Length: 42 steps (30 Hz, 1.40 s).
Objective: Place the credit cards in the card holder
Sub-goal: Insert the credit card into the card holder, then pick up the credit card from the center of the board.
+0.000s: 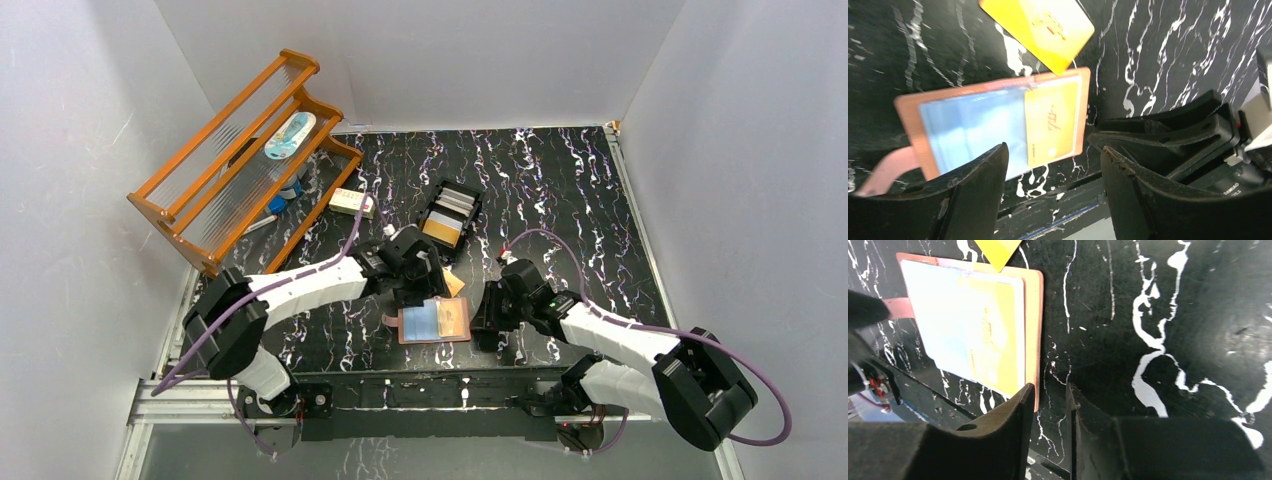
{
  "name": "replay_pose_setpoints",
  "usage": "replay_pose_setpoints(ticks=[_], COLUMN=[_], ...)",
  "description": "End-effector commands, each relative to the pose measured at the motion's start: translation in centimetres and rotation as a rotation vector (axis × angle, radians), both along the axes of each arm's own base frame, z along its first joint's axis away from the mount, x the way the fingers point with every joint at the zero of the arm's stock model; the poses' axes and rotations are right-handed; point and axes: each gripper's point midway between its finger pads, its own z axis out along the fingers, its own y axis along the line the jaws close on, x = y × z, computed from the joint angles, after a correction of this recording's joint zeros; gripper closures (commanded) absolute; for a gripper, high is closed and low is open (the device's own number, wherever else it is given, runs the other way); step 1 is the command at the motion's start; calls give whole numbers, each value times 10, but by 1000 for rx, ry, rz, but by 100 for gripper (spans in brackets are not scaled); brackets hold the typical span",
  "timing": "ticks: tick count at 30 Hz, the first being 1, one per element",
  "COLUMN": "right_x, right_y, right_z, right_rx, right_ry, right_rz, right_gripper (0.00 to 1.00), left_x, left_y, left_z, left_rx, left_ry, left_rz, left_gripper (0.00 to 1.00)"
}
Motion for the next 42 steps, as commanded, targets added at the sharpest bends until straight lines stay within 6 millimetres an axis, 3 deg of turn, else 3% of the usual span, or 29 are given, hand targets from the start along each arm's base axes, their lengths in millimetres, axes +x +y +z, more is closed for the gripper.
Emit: replay_pose_setpoints(ticks=[1,7,14,24,42], right_x=[15,47,89,118,115], right_y=[-9,0,26,30,35], right_z=[15,47,69,50,14], right_rx=[-66,-62,-41,-42,-44], right_ry=[-71,-206,-271,-237,-160], right_rz=[-32,-21,10,0,26], right_gripper=[59,51,62,61,62], left_x=[18,57,86,96,86], left_y=[34,52,52,42,21], left_z=[12,27,17,-15,-38], left_rx=[4,-43,-129,-126,-223], left_ry=[-20,-98,-116,-92,-22], left_rz=[56,104,122,99,88], left_gripper=[36,35,34,33,34])
